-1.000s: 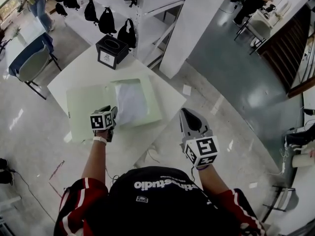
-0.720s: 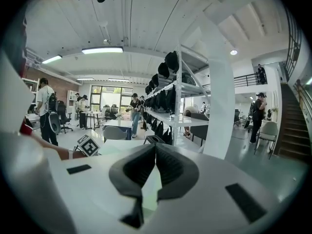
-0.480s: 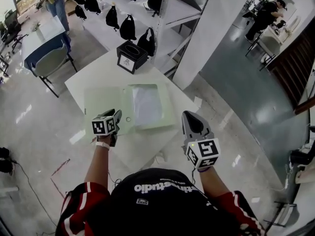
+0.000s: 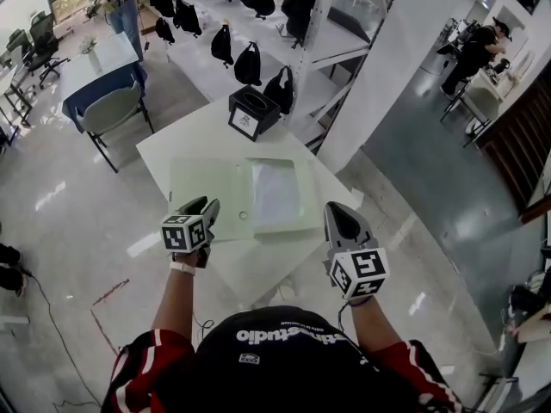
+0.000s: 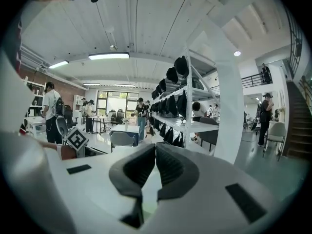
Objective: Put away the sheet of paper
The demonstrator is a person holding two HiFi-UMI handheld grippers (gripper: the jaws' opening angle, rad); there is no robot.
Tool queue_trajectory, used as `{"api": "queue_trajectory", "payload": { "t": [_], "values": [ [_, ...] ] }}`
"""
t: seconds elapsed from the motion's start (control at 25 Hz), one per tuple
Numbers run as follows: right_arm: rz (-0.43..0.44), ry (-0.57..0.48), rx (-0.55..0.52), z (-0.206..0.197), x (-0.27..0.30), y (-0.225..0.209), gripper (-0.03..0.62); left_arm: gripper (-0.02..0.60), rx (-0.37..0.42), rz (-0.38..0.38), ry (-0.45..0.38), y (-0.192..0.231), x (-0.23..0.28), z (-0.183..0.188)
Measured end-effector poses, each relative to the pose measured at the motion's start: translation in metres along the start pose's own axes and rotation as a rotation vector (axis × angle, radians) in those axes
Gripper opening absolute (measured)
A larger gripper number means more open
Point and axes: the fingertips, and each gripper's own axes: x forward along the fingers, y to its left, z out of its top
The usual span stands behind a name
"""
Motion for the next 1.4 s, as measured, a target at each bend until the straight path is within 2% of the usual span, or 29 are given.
{"api": "queue_trajectory", "payload": {
  "t": [0.52,0.96,1.12,1.28,1.4],
  "values": [
    [0.047,-0.038,0.002,0.021,0.017,0.007,0.006,0.146,0.088,-0.043,-0.172,-0.043,-0.057,0.063],
    [0.116,-0.086,0.022,0.038,0.021,-0.022,0.006,0.146,0.141,0.043,-0.267,-0.088,-0.084,0.09],
    [0.112,-0.1,0.039,0.039,0.012,-0.042,0.006,0.146,0.17,0.053,-0.287,-0.109,-0.088,0.097],
    [0.1,-0.115,0.053,0.04,0.0,-0.062,0.006,0.146,0.176,0.075,-0.344,-0.128,-0.097,0.109],
    [0.094,-0.124,0.058,0.04,-0.007,-0.075,0.006,0.146,0.208,0.095,-0.379,-0.142,-0.103,0.12]
  ]
}}
